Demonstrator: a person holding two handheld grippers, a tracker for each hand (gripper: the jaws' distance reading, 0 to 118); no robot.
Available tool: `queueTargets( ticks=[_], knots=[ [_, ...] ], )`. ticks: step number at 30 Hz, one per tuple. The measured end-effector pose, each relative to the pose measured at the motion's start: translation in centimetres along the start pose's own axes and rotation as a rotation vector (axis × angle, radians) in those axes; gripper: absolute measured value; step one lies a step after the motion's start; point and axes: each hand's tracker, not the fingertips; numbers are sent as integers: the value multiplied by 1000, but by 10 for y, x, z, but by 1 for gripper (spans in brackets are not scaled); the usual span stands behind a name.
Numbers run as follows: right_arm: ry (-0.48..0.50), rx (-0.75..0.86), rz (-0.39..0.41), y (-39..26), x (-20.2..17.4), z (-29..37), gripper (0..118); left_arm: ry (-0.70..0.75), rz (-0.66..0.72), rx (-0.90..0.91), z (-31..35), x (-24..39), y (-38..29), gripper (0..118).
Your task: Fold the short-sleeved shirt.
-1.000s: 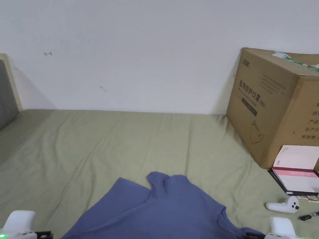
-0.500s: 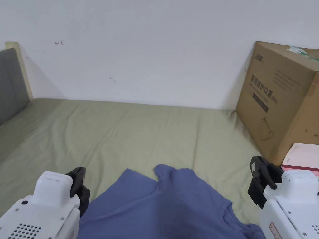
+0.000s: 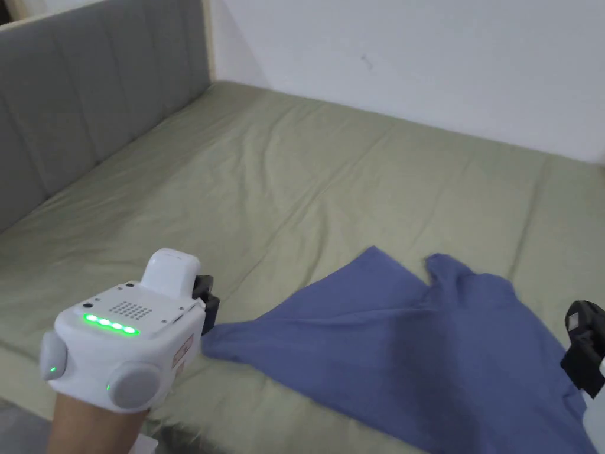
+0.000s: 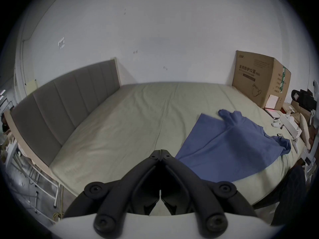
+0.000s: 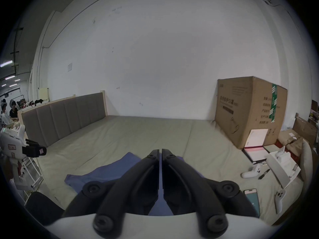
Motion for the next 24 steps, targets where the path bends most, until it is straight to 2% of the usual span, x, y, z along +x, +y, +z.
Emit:
queueTargets(
  ticks=[1, 3, 4, 6, 7, 8, 12, 13, 14, 17, 18, 19, 20, 23, 24],
  knots=[
    [4, -10, -2, -2, -2, -4, 3, 4, -3, -32, -7, -4, -4, 7],
    [16, -37, -3, -5, -6, -13, 3, 11, -7, -117, -31, -11, -15, 84],
    [18, -49, 1, -7, -8, -18, 3, 11, 5, -159, -46, -17, -21, 84],
    [24, -66, 7, -11, -11, -24, 3, -14, 25, -237, -75, -21, -34, 107],
    [28, -80, 10, -12, -12, -28, 3, -9, 19, -252, -90, -22, -40, 109],
    [29, -89, 9, -13, -12, -31, 3, 4, 11, -284, -101, -22, -45, 103],
    [22, -121, 15, -18, -12, -41, 3, 10, 17, -390, -156, -21, -68, 99],
    [21, -129, 17, -18, -11, -43, 3, 23, 11, -390, -165, -19, -71, 94],
    [18, -135, 20, -19, -11, -44, 3, 23, 7, -389, -172, -17, -74, 85],
    [4, -153, 22, -20, -6, -49, 3, 19, -27, -401, -170, -7, -75, 74],
    [-1, -156, 19, -20, -5, -50, 3, 13, -20, -399, -164, -6, -71, 60],
    [-5, -155, 17, -19, -3, -51, 3, 6, -9, -376, -156, -3, -68, 34],
    [-7, -155, 13, -18, -2, -52, 3, -7, -8, -359, -149, -3, -66, 2],
    [-6, -166, -9, -16, 3, -59, 3, -49, 26, -338, -136, 1, -62, 1],
    [-4, -173, -12, -16, 6, -62, 3, -37, 40, -281, -125, -1, -56, 2]
  ],
)
